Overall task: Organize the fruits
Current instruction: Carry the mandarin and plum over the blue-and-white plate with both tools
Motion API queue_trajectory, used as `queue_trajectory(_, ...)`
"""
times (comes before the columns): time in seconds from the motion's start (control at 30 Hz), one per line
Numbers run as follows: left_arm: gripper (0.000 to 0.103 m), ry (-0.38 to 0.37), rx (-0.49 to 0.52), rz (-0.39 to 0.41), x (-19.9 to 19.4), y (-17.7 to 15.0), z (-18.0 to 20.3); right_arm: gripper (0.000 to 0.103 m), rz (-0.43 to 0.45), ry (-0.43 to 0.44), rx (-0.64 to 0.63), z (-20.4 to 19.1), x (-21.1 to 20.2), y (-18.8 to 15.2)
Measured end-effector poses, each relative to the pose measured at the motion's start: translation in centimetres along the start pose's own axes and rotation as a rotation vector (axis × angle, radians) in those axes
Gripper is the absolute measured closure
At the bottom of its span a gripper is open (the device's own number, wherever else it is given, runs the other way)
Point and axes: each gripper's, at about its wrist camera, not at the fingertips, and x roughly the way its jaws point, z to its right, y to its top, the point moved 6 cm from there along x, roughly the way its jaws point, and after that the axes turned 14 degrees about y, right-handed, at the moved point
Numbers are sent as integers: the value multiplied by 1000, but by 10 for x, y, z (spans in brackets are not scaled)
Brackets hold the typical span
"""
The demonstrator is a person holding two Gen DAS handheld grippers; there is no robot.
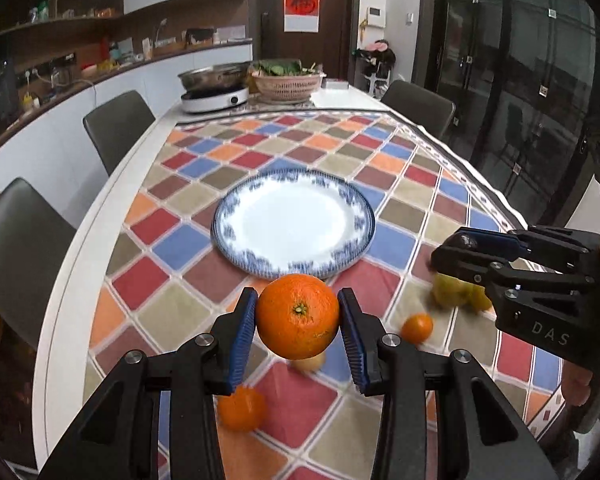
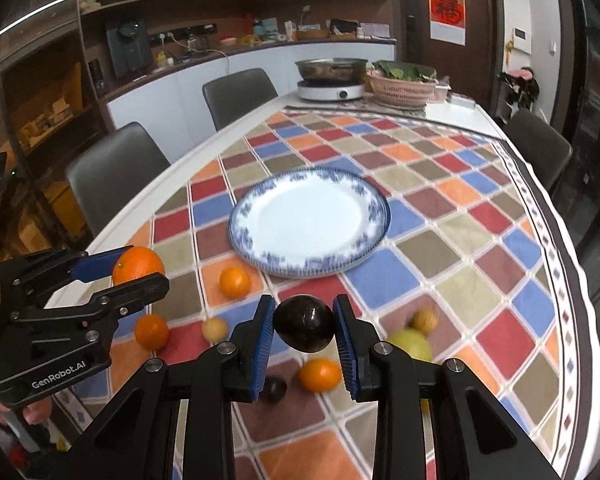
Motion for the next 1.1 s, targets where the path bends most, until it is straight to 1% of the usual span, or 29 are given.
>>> queue_trajectory(0.1,62,-2,3,11,6,14,-2,72,5,5,-17,4,2,18)
queue_trajectory(0.23,62,-15,-4,6,19,33,-6,72,8,3,-39,10,9,41)
queue_trajectory(0.4,62,-24,5,1,37,52,-8,72,-10,17,-39,19,27,66)
queue_trajectory(0.6,62,-36,16,-19,69,74,-14,72,-34,26,-39,31,54,93)
queue_trajectory(0.73,62,-61,10,-53,92,85,-19,72,-56,22,-38,40,76,108)
queue_trajectory(0.83,62,-67,25,-78,112,93,-20,72,-80,21,-36,47,93,116)
queue_trajectory(1.1,63,-62,59,-143,166,112,-21,72,-161,19,-18,76,142,134)
